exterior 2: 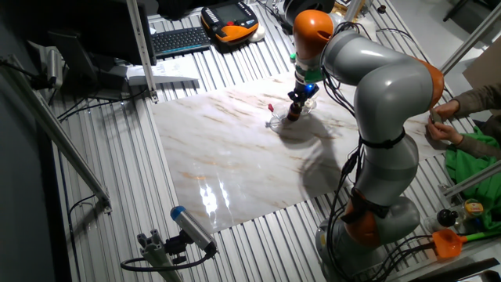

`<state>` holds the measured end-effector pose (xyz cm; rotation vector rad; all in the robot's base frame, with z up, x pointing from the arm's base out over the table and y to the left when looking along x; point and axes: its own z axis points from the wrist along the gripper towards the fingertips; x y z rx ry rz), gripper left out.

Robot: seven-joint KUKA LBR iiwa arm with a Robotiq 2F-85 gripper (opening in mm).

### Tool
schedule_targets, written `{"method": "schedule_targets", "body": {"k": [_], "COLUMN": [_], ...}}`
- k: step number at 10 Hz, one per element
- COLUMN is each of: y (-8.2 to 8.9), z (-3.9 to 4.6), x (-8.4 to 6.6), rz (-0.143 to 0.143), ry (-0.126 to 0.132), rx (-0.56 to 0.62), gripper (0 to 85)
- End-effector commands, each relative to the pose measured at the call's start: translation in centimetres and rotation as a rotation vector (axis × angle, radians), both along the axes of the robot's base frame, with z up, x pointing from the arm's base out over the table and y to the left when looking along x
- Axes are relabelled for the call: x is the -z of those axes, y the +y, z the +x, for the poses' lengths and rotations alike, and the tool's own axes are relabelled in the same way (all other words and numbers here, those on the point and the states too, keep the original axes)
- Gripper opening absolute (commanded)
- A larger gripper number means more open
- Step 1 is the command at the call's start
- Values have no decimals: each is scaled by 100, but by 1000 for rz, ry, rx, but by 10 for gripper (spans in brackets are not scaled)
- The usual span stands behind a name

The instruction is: Transfer liquid using a dropper

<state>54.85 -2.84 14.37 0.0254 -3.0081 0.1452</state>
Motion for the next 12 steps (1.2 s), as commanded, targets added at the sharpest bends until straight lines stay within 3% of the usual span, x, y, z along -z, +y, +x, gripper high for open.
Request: {"method": "schedule_targets", "body": {"k": [1,7,12], "y": [1,13,4], "z": [1,28,71], "x": [-2,26,84], "rz": [-1,1,19], "ry": [-3,-12,-8], "rx": [3,8,1], "gripper": [340,340,340]}}
